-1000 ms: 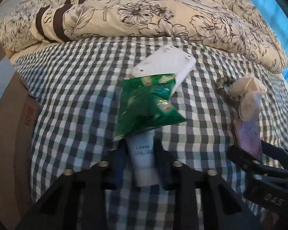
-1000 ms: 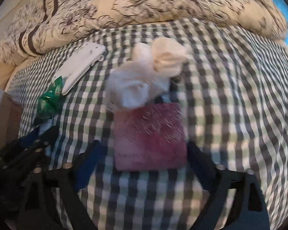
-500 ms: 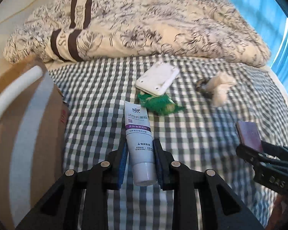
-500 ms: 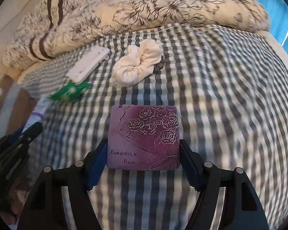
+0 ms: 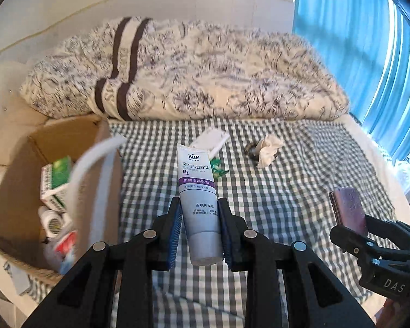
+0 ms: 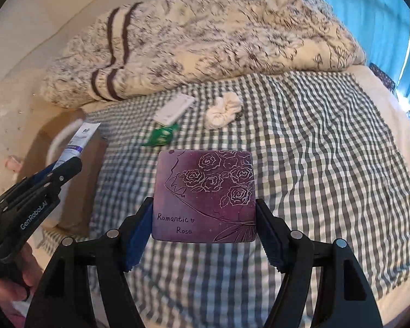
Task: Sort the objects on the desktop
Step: 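Carry the card and white tube into the box and open both tools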
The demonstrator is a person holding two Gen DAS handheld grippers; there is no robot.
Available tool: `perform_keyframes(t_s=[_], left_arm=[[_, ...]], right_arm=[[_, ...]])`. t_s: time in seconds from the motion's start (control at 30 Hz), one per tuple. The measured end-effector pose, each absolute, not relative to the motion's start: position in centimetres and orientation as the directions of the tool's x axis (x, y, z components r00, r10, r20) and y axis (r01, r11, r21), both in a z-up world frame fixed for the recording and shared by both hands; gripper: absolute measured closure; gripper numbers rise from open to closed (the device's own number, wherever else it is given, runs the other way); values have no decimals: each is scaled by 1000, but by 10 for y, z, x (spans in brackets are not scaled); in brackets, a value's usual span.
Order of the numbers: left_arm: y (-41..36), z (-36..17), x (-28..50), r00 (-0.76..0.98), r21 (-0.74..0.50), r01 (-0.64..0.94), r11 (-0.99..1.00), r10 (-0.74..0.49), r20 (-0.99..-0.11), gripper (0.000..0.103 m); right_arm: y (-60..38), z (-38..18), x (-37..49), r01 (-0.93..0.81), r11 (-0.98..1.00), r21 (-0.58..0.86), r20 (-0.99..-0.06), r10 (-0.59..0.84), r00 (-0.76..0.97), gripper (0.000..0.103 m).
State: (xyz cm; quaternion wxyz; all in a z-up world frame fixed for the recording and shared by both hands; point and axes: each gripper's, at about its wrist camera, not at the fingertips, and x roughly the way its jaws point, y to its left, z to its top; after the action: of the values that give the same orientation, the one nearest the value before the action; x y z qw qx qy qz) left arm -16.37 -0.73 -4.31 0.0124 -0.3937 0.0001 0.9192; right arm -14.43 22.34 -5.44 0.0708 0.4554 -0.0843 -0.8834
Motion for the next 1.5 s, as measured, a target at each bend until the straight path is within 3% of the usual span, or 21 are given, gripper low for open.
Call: perform_keyframes(t_s=[0.37, 0.67, 0.97, 1.23, 1.3, 1.37, 1.5], left_arm=[[-54, 7, -107, -749, -15, 26, -1000, -10, -663, 77], [-129, 29, -97, -762, -34, 90, -995, -47, -645, 77], [-215, -10, -129, -705, -34, 197, -980, -117, -700, 77], [-243, -57, -163, -653, -55, 219, -974, -104, -750, 76], [-241, -61, -167, -657, -43, 202, -979, -102, -747, 69], [-236, -63, -169, -658, -9, 185, -983, -117, -744, 30], [-229, -63, -170, -674, 4, 182, -983, -128, -727, 27]], right_arm=[[161, -14, -92, 165, -963, 212, -751, -268, -603, 32], [68, 8, -100, 320, -921, 221, -733, -373, -568, 32], [-13, -5, -174, 385, -851, 358, -730, -512, -453, 32], [-64, -38, -236, 363, -866, 343, -785, -477, -396, 32], [-69, -41, -243, 365, -874, 320, -789, -459, -408, 29], [-72, -39, -242, 387, -869, 308, -781, -463, -420, 24], [-69, -31, -238, 393, -883, 256, -770, -433, -469, 22]])
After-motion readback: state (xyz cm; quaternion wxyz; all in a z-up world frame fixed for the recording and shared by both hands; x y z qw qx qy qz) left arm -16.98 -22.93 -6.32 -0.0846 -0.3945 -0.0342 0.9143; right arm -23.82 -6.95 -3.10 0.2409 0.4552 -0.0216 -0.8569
